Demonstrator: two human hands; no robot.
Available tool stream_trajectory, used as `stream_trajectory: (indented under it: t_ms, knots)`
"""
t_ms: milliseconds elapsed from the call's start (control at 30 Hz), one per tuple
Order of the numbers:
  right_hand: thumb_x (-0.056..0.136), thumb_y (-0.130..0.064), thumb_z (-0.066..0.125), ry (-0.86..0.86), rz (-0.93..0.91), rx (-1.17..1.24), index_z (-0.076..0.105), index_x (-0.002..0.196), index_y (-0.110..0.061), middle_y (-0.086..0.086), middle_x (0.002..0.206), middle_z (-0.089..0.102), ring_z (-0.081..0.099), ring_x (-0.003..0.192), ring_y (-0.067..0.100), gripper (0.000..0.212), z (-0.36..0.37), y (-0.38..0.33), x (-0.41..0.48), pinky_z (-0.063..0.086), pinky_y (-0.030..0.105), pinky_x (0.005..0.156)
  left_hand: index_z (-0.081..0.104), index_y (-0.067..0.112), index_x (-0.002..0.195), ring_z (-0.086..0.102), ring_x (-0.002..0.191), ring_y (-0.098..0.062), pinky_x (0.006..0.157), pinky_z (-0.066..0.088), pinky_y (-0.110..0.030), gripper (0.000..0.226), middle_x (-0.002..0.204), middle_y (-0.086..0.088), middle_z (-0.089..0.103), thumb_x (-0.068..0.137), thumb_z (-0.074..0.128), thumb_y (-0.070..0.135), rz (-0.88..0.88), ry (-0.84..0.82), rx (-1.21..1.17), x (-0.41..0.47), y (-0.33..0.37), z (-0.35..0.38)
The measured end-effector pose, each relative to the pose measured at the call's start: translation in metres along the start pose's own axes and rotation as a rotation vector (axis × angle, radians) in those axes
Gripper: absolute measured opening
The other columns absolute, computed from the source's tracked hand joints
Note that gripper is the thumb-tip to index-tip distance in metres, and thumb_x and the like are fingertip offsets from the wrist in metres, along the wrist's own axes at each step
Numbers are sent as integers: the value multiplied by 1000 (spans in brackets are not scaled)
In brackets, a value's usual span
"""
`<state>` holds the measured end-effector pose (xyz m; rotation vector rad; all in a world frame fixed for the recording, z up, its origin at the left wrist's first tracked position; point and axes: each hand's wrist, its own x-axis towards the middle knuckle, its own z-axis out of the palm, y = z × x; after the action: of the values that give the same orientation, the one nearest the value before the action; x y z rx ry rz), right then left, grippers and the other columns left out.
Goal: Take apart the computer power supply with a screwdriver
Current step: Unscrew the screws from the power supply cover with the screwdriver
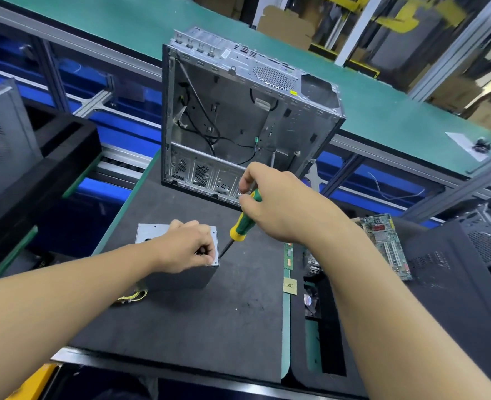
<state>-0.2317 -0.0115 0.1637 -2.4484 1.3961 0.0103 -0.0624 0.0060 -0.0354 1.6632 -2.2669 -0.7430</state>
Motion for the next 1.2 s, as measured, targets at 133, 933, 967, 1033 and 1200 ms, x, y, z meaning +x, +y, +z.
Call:
stream_trajectory:
  t_ms: [133, 933, 967, 1033, 1200]
  knots:
    - [99, -27, 44, -22, -3, 22, 48, 106, -21, -1, 86, 56, 50, 65, 20, 10, -1, -1, -10, 36, 31, 52, 55, 13, 80, 38, 95, -10, 95, 32, -41, 18, 94, 5, 53, 82, 42, 2, -46, -62, 110, 0, 11, -2]
    - [99, -24, 45, 25, 52, 72, 47, 109, -18, 2, 95, 54, 49, 67, 21, 12, 11, -4, -47, 39, 32, 56, 66, 16, 103, 60, 89, -26, 77, 47, -34, 17, 103, 0, 51, 96, 51, 18, 176, -283, 734, 13, 33, -17]
    - [99, -24, 45, 23, 55, 77, 47, 108, -19, 2, 94, 54, 50, 68, 21, 12, 10, -4, -49, 38, 33, 56, 64, 14, 102, 57, 85, -25, 76, 46, -34, 16, 103, -1, 50, 96, 49, 16, 174, -294, 771, 13, 36, -17]
    - [98, -24, 45, 21, 63, 85, 47, 109, -19, 1, 94, 54, 51, 71, 22, 12, 10, -5, -52, 39, 33, 59, 61, 11, 100, 52, 82, -24, 71, 42, -34, 16, 107, -6, 54, 96, 46, 15, 163, -300, 788, 14, 40, -16]
    - [99, -26, 46, 16, 80, 83, 47, 111, -20, -1, 90, 52, 47, 65, 12, 13, 11, -2, -59, 36, 32, 57, 58, 9, 86, 46, 68, -27, 59, 36, -32, 13, 92, -3, 44, 80, 46, 11, 119, -294, 719, 17, 38, -17]
